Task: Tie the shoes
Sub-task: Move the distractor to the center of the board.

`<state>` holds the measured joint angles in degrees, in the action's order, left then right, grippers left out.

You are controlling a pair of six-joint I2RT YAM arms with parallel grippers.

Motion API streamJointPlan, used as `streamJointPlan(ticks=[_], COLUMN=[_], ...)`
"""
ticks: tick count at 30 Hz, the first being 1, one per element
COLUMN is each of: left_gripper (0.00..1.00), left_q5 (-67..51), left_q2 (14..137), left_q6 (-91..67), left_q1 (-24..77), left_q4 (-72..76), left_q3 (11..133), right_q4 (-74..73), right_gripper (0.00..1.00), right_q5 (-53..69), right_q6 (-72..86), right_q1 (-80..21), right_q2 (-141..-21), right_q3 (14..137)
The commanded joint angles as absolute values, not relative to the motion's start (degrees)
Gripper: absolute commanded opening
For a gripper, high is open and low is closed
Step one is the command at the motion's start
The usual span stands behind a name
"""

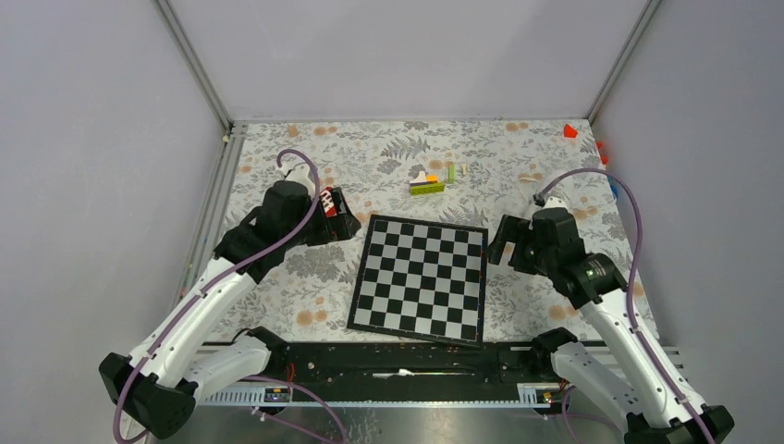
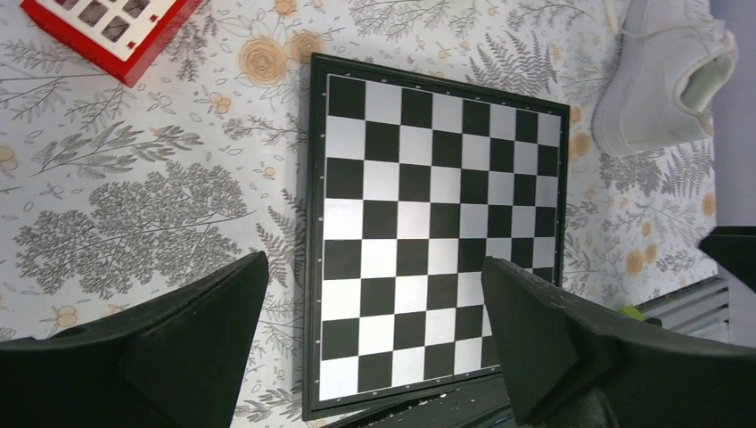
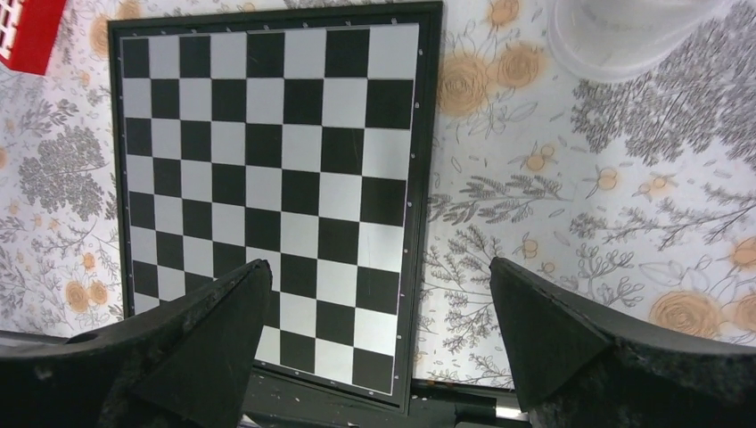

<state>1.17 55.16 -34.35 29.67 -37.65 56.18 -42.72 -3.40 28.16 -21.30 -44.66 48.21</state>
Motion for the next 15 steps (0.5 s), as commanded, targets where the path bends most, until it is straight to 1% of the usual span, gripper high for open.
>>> streamJointPlan(ticks=[1,3,9,15], left_gripper=[0.99,0.99,0.99,0.99], left_q5=[-3.17,-4.54,-5.52,-4.98], left_q2=[55.61,55.71,55.56,55.79], left_q6=[-33.92,-33.93,-32.98,-30.61], left_q1=[29.53,29.61,29.77,29.79], left_q4=[-36.38,-36.43,-38.87,-42.37], left_q3=[60.09,60.56,63.82,68.67], right_q4=[-39.49,-37.45,-32.13,-25.96], right_gripper=[1.0,0.99,0.99,1.0], right_q5=[-0.58,1.92,3.35,5.84], right_q6=[31.95,34.11,39.07,41.62], right_q1=[-21.05,-21.1,-21.09,-21.1], right_q2=[-43.05,-42.14,-41.94,-44.08], right_q3=[42.92,39.45,31.21,27.14])
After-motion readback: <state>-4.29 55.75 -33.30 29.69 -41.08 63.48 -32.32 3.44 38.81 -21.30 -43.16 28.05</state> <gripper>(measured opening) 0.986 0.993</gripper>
